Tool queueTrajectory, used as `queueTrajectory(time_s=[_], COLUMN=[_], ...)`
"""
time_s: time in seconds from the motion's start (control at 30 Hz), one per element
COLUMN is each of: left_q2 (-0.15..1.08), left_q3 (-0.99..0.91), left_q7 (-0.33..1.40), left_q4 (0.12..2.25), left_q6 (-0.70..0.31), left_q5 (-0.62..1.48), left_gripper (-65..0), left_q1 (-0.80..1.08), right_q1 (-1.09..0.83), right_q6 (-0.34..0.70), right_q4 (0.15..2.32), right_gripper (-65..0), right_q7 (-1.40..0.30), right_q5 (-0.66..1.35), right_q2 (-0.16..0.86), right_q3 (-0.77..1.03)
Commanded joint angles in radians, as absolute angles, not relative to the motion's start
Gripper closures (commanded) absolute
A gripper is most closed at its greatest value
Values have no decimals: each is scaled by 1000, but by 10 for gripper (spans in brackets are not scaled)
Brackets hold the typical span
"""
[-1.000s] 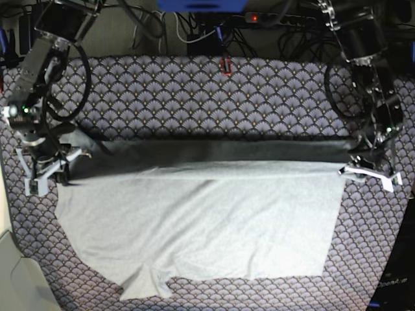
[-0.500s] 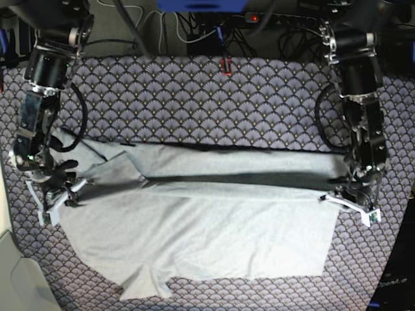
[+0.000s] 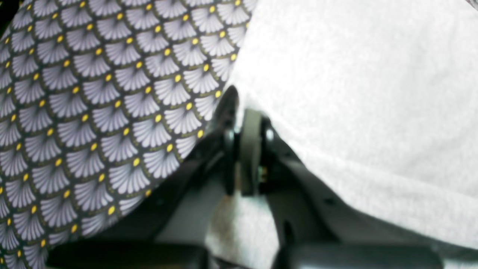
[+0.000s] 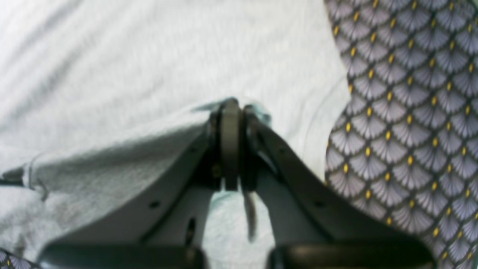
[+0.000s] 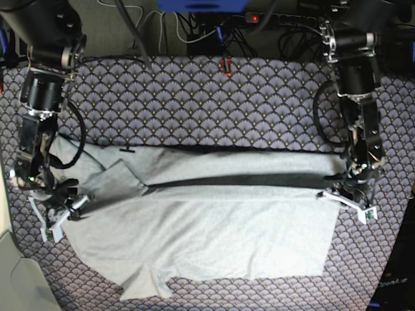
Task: Fold the T-shirt properly
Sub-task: 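Lay the folded shoulder edge down across the shirt's middle with both grippers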
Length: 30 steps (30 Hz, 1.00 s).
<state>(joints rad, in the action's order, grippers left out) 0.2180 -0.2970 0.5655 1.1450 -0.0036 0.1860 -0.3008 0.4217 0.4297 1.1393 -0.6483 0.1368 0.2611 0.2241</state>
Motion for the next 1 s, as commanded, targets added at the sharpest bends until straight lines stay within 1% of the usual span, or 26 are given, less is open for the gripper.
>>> queueTrajectory(time_s=[0.0,0.17,0.43,0.67,0.97], left_q2=[231,231,231,231,231], left_q3=[-298,-298,-298,-298,-298], left_q7=[538,538,538,538,538], left_q4=[1162,1162,1162,1162,1162], left_q6=[-4,-4,-4,-4,-4], left_q5=[182,182,182,182,182], left_gripper=[-9,-9,-9,-10,-12], left_q1=[-334,-331,-328,-331,-329], right_q1=[461,475,476,559,567], right_q6=[427,426,426,426,426], right_q4=[1142,1125,1104,967,967], right_gripper=[0,0,0,0,0], right_q7=[-622,-575,-552,-510,-510], right_q5=[147,147,147,147,147], right_q2=[277,302,328,338,328], right_q3=[200,61,-38,-44,-44])
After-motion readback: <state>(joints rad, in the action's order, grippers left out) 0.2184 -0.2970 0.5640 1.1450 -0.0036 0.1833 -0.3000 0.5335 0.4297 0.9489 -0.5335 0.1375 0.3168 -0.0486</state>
